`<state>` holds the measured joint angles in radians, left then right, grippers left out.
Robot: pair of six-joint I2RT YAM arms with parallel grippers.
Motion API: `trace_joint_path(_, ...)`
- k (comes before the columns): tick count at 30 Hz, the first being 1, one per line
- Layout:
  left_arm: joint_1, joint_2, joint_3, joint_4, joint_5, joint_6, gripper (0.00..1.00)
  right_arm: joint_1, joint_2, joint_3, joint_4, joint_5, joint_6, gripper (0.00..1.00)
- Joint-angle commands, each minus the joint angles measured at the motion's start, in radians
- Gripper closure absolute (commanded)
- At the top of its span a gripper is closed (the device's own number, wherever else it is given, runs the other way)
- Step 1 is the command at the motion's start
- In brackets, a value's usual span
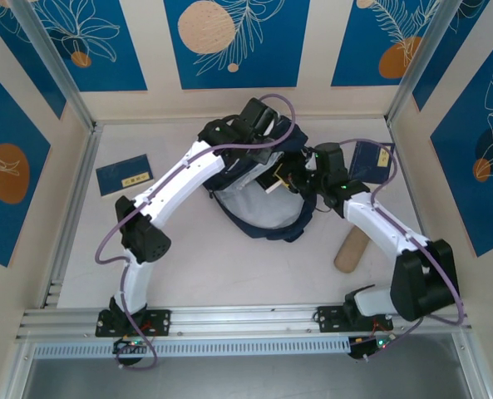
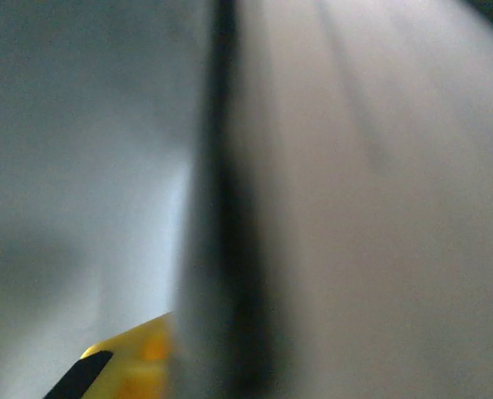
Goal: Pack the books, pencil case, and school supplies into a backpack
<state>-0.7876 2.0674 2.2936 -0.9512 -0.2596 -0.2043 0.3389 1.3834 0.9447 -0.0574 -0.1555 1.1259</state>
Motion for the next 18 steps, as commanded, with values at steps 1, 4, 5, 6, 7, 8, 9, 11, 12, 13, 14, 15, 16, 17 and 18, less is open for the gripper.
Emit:
trace_joint_path(1, 0.028, -0.074, 0.053, 0.078, 0.026, -0.065, 1.00, 0.010, 0.086, 0.027, 0.252, 0.066, -0.015, 0.94)
trace_joint_path(4, 0.040, -0.069, 0.051, 0.078, 0.043, -0.087, 1.00, 0.033, 0.174, 0.066, 0.305, 0.086, -0.052, 0.94)
trace_joint_path(5, 0.042, -0.070, 0.047, 0.080, 0.042, -0.095, 1.00, 0.042, 0.198, 0.072, 0.323, 0.117, -0.064, 0.93)
trace_joint_path(6, 0.046, -0.069, 0.043, 0.084, 0.043, -0.104, 1.00, 0.048, 0.219, 0.079, 0.327, 0.137, -0.059, 0.92)
trace_joint_path(7, 0.048, -0.068, 0.040, 0.088, 0.046, -0.111, 1.00, 0.049, 0.249, 0.092, 0.337, 0.137, -0.054, 0.91)
trace_joint_path(8, 0.052, -0.066, 0.038, 0.090, 0.048, -0.118, 1.00, 0.050, 0.277, 0.109, 0.339, 0.128, -0.047, 0.91)
trace_joint_path(9, 0.054, -0.066, 0.037, 0.092, 0.050, -0.122, 1.00, 0.051, 0.305, 0.125, 0.331, 0.122, -0.039, 0.90)
trace_joint_path(11, 0.061, -0.063, 0.036, 0.095, 0.057, -0.129, 1.00, 0.056, 0.362, 0.159, 0.326, 0.105, -0.021, 0.85)
trace_joint_path(12, 0.065, -0.063, 0.036, 0.097, 0.058, -0.133, 1.00, 0.059, 0.382, 0.172, 0.321, 0.100, -0.012, 0.83)
trace_joint_path(13, 0.068, -0.061, 0.035, 0.097, 0.063, -0.137, 1.00, 0.060, 0.401, 0.188, 0.306, 0.096, -0.002, 0.78)
trace_joint_path(14, 0.071, -0.059, 0.034, 0.095, 0.065, -0.139, 1.00, 0.062, 0.416, 0.205, 0.287, 0.085, 0.004, 0.71)
trace_joint_path(15, 0.073, -0.058, 0.031, 0.095, 0.065, -0.142, 1.00, 0.062, 0.422, 0.214, 0.268, 0.079, 0.007, 0.63)
trace_joint_path(16, 0.076, -0.059, 0.028, 0.095, 0.067, -0.144, 1.00, 0.064, 0.421, 0.220, 0.242, 0.079, 0.004, 0.54)
trace_joint_path(17, 0.079, -0.056, 0.024, 0.092, 0.068, -0.144, 1.00, 0.063, 0.408, 0.213, 0.229, 0.084, -0.003, 0.46)
trace_joint_path(18, 0.083, -0.055, 0.021, 0.091, 0.069, -0.145, 1.00, 0.064, 0.389, 0.197, 0.226, 0.092, -0.011, 0.39)
